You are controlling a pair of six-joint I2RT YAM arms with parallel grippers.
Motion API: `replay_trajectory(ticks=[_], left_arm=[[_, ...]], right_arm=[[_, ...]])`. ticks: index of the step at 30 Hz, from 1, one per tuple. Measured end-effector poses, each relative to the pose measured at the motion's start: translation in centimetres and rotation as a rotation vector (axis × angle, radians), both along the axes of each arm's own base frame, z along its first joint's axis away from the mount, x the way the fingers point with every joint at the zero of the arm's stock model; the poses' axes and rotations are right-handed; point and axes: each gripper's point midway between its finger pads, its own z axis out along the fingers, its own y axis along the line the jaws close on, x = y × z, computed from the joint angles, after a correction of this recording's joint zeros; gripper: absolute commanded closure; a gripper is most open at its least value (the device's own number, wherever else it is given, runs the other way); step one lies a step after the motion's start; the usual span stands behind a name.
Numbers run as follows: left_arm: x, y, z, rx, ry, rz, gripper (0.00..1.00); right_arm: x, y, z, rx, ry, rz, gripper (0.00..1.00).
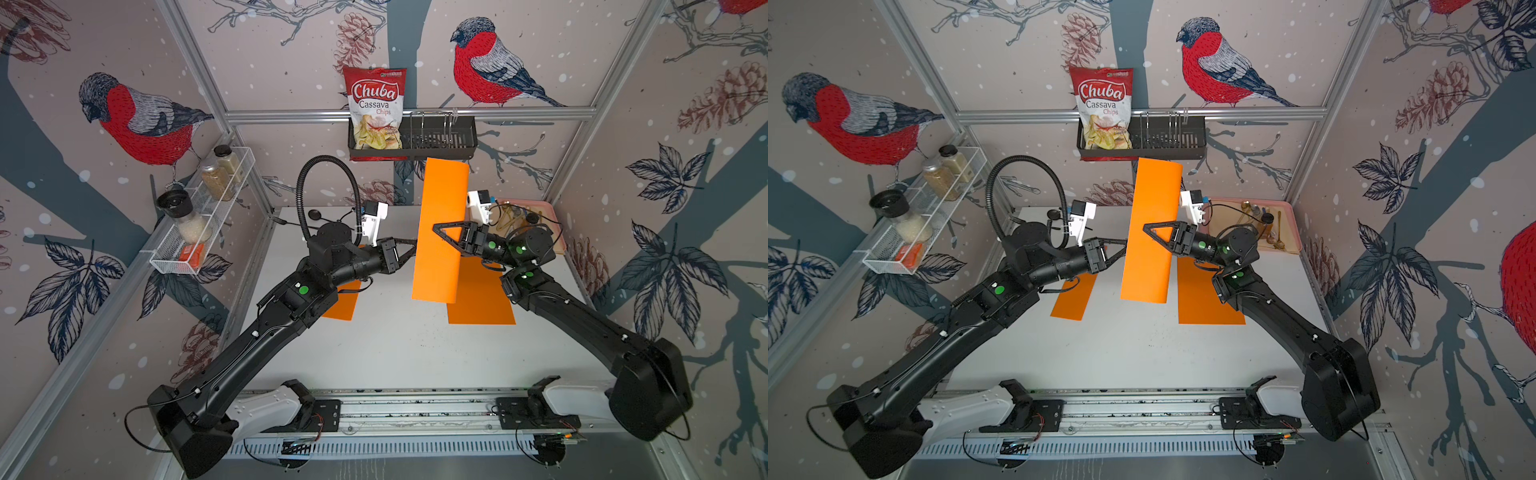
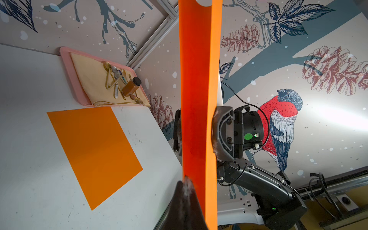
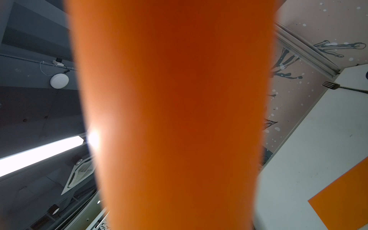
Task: Fold the rectangular paper in half along the long edge
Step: Fold the paper.
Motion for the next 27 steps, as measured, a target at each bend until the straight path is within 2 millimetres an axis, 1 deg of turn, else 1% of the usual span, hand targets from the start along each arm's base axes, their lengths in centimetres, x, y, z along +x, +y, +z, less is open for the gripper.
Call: replay_trajectory(ticks=[14, 18, 24, 27], left_arm=[[-0.18, 0.11, 0.06, -0.005, -0.001, 0.000, 1.00], [-0.33, 0.24, 0.17, -0.008, -0.005, 0.000, 1.00], [-0.50, 0.40, 0.45, -0.013, -0.012, 0.001, 1.00], [-0.49, 0.37, 0.29, -0.010, -0.009, 0.001, 1.00]], right_arm=[[0.05, -0.02, -0.13, -0.008, -0.006, -0.011, 0.69], [-0.13, -0.01, -0.34, -0.015, -0.006, 0.000, 0.65], [-0.24, -0.23, -0.46, -0.020, -0.009, 0.004, 0.71], [-0.35, -0.33, -0.30, -0.018, -0.013, 0.004, 0.71]])
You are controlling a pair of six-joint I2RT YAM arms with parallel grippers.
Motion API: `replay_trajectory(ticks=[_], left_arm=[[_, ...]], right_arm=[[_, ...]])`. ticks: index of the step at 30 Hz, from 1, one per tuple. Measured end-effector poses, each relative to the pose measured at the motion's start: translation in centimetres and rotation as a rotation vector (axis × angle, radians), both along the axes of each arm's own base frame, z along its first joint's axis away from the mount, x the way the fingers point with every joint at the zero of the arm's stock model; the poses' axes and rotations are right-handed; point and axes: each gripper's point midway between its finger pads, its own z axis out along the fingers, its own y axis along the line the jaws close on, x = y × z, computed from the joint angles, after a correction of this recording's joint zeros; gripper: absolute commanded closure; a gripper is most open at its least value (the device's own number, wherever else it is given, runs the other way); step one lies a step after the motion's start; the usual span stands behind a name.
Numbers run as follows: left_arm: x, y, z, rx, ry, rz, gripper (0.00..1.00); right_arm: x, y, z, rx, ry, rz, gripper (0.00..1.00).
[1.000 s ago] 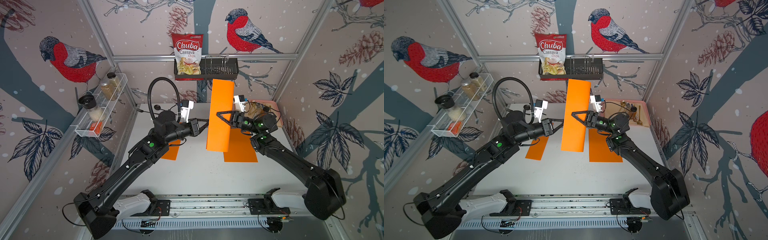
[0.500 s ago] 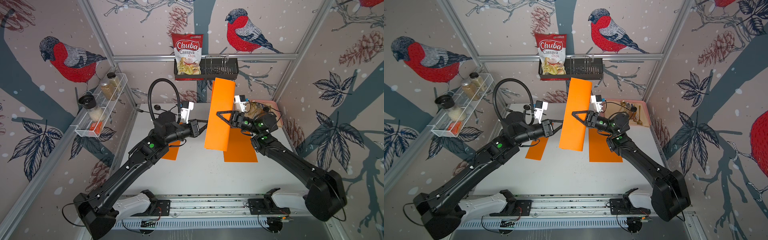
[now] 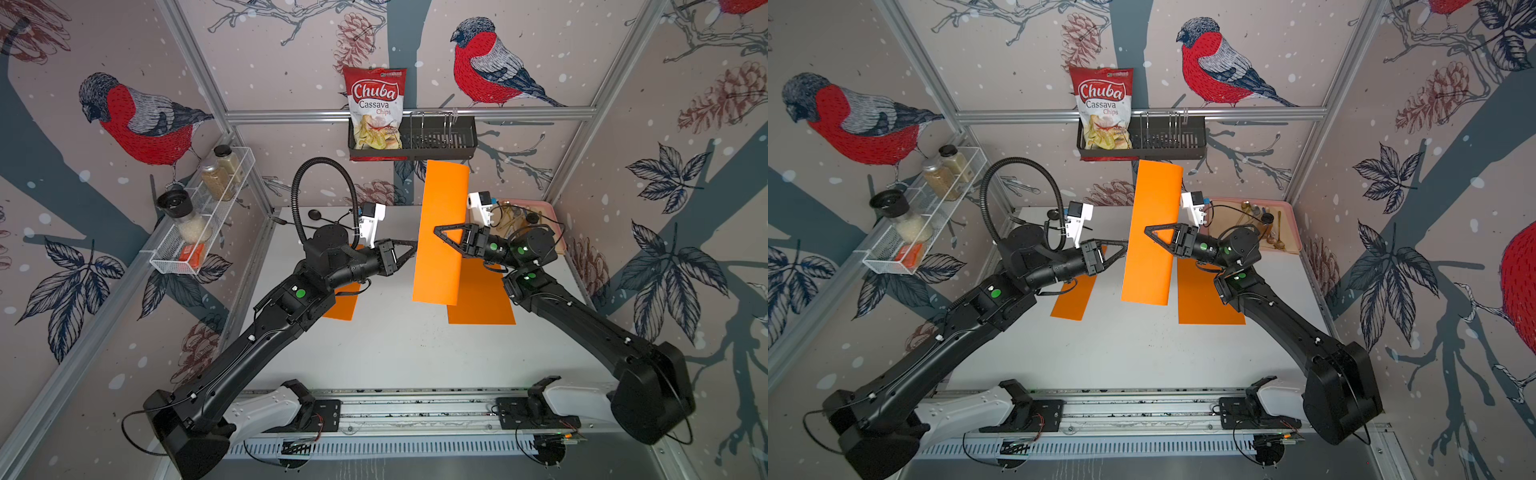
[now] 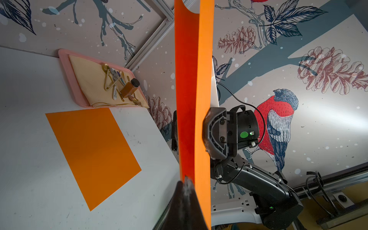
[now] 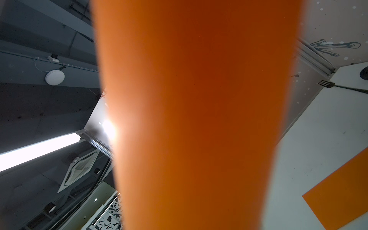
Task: Fold the rectangular paper in half along the long edge
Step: Fold the paper.
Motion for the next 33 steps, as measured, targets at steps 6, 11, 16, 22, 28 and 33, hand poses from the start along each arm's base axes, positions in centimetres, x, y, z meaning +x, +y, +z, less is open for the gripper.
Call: replay_trajectory(ticks=[6, 11, 16, 22, 28, 33], left_arm=[[0.0, 0.0, -0.2, 0.003, 0.004, 0.000, 1.00], [0.0, 0.0, -0.3, 0.004, 0.004, 0.000, 1.00], [-0.1, 0.1, -0.1, 0.000, 0.000, 0.000, 1.00], [-0.2, 0.1, -0.3, 0.003, 0.004, -0.001, 1.00], [-0.2, 0.0, -0.4, 0.002, 0.003, -0.002, 1.00], [-0.2, 0.0, -0.5, 0.002, 0.004, -0.003, 1.00]], right_arm=[[-0.1, 0.0, 0.1, 0.001, -0.002, 0.000, 0.72], [0.0, 0.0, -0.1, -0.001, 0.001, 0.000, 0.71], [0.1, 0.0, -0.6, -0.008, 0.010, -0.001, 0.71], [0.2, -0.1, -1.0, -0.016, 0.022, -0.004, 0.72], [0.2, -0.1, -0.9, -0.016, 0.022, -0.004, 0.71], [0.2, -0.2, -0.9, -0.007, 0.012, -0.003, 0.69]])
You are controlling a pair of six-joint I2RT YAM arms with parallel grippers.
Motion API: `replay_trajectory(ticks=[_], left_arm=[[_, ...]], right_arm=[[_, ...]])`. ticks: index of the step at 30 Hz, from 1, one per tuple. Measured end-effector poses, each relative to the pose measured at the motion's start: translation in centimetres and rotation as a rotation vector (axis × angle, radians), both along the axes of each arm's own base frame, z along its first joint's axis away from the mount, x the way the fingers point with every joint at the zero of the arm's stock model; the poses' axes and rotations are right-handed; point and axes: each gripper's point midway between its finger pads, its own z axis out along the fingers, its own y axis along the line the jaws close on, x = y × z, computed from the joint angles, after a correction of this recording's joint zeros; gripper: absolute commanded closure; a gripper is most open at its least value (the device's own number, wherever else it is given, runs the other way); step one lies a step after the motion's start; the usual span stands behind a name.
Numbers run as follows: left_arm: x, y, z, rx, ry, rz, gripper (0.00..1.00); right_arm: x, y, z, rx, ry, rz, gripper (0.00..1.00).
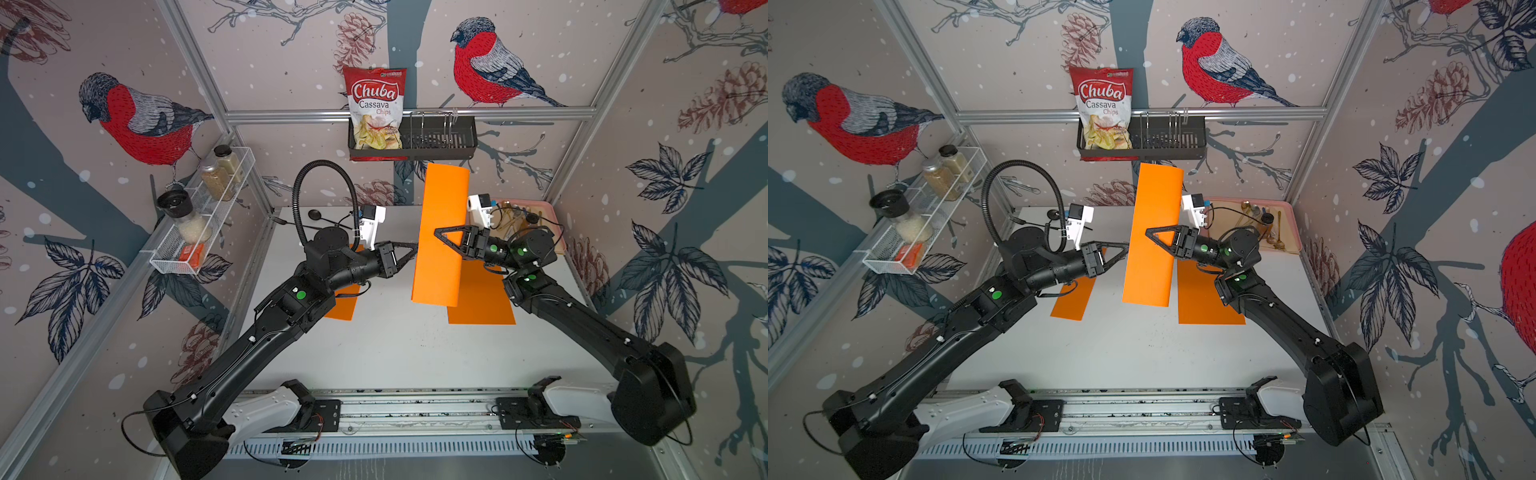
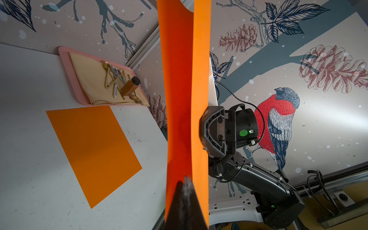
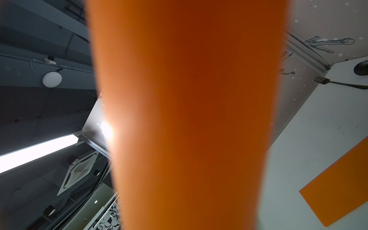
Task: Fold the rectangular paper in half along the long edge
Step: Fold the paper.
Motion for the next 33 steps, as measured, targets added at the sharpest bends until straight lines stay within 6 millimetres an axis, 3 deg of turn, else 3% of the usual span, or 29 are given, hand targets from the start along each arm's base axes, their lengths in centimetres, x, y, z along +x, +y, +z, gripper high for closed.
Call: replay_trajectory(ticks=[9, 19, 33], left_arm=[[-0.6, -0.3, 0.0, -0.001, 0.000, -0.017, 1.00], [-0.8, -0.1, 0.4, -0.007, -0.011, -0.010, 1.00], [-0.9, 0.1, 0.7, -0.012, -0.018, 0.000, 1.00]], right_arm=[[-0.1, -0.3, -0.4, 0.070, 0.024, 0.065, 0.68], [-1.5, -0.7, 0.8, 0.172, 0.014, 0.182, 0.67], [-2.3, -0.9, 1.4, 0.151, -0.024, 0.163, 0.74]])
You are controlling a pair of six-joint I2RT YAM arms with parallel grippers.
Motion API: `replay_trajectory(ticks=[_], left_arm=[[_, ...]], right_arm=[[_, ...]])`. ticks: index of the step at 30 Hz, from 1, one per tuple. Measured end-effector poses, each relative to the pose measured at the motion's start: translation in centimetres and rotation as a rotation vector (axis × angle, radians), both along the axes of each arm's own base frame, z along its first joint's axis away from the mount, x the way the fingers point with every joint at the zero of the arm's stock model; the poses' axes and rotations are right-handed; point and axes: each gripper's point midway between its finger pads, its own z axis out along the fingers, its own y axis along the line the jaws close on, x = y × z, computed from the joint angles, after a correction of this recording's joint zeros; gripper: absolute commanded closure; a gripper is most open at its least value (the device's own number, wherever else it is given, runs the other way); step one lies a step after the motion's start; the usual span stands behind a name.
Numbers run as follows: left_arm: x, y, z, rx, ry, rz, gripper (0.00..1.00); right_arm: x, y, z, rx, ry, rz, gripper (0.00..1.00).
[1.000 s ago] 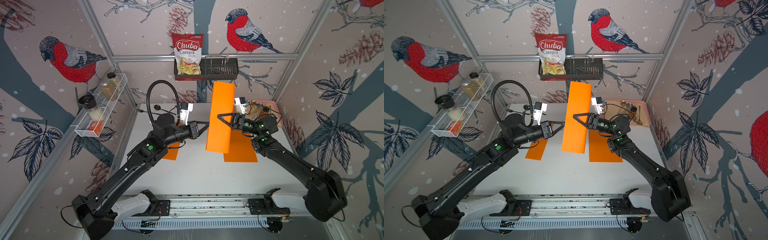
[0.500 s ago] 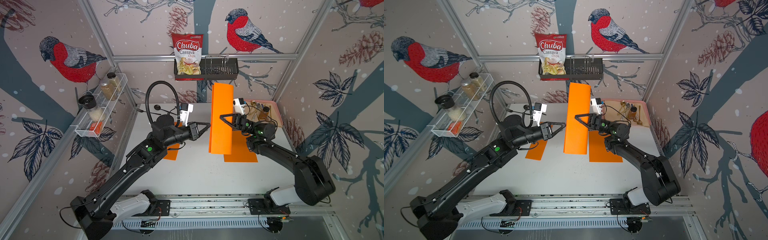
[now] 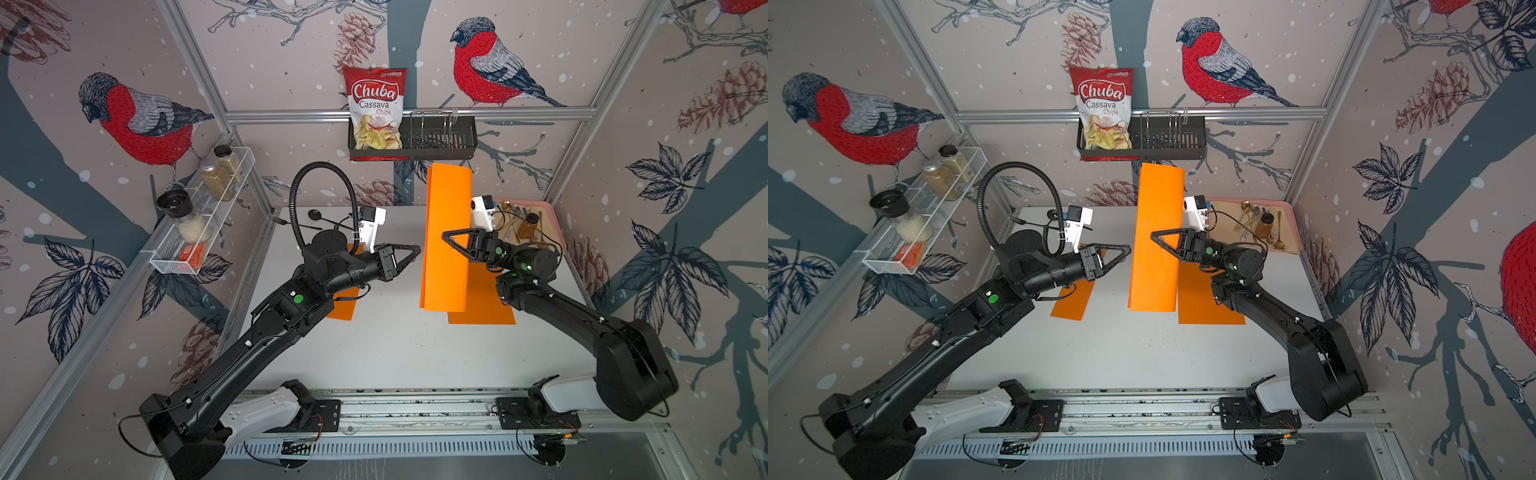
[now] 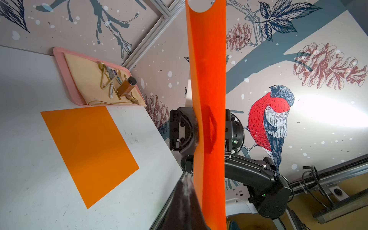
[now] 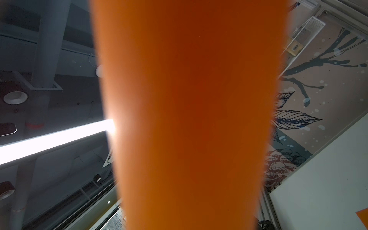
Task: Fold the rectangular paper in half along the long edge
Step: Fold the paper.
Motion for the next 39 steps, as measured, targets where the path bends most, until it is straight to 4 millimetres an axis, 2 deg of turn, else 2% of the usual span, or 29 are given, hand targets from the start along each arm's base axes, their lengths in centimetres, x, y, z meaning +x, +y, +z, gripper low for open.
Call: replay_trajectory(ticks=[5, 8, 18, 25, 27, 29, 39], left_arm=[[-0.1, 0.2, 0.4, -0.006, -0.008, 0.004, 1.00], [-0.3, 0.3, 0.5, -0.011, -0.014, 0.003, 0.94], [-0.9, -0.2, 0.9, -0.026, -0.029, -0.033, 0.84], [-1.1, -0.8, 0.8, -0.020, -0.030, -0.049, 0.82], [-1.1, -0.8, 0.9, -0.021, -0.033, -0.050, 0.87], [-1.1, -0.9, 0.8, -0.020, -0.032, -0.052, 1.00], [-1.3, -1.0, 0.9, -0.013, -0.054, -0.059, 1.00]], right_arm=[[0.0, 0.1, -0.2, -0.016, -0.011, -0.011, 0.75], [0.1, 0.1, -0.3, -0.022, -0.006, -0.011, 0.73], [-0.3, 0.2, -0.4, -0.001, 0.004, 0.036, 0.70], [-0.6, 0.3, -0.3, 0.006, -0.010, 0.045, 0.70], [-0.7, 0.3, -0.3, 0.006, -0.009, 0.045, 0.70], [-0.7, 0.4, -0.3, 0.006, -0.009, 0.047, 0.70], [-0.6, 0.5, -0.3, -0.011, -0.011, 0.030, 0.70]])
